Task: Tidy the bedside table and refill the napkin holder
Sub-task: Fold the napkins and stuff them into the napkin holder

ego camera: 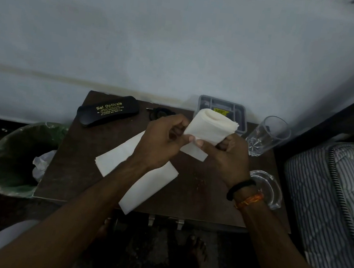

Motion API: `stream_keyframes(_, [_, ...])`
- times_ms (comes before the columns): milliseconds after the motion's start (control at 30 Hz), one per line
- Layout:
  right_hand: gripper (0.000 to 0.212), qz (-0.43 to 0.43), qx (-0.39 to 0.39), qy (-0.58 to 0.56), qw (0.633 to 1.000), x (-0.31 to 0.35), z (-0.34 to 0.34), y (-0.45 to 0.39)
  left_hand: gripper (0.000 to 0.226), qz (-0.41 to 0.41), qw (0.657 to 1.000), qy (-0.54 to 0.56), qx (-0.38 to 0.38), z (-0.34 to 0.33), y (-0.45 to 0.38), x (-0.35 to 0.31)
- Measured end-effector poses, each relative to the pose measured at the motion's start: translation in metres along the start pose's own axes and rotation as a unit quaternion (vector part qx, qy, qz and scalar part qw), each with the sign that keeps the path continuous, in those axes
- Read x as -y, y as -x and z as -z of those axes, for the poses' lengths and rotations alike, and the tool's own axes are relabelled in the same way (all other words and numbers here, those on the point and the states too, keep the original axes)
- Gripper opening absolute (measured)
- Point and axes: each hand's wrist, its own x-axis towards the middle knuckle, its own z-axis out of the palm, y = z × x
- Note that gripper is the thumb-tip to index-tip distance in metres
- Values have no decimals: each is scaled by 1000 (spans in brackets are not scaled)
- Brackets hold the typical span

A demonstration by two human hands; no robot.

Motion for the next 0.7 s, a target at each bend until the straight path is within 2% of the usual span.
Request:
stream_keyframes(167, [48, -65, 56, 127, 988, -29, 4, 0, 30, 66, 990, -45, 114, -12, 5, 21])
stream_keyframes(233, [48, -83, 64, 140, 985, -35, 5, 0, 37, 94, 984, -55, 140, -16, 6, 23])
stream_keyframes(500, [40, -71, 75, 150, 983, -27, 6, -2, 39, 98, 989, 0, 112, -14, 5, 19])
stream_keyframes(600, [40, -67, 95, 103, 988, -20, 8, -3, 43, 125, 984, 92, 90, -11, 3, 13])
stream_keyframes(700, [41, -109, 146, 5, 983, -7, 5, -5, 46, 159, 963, 204, 71, -8, 1, 3])
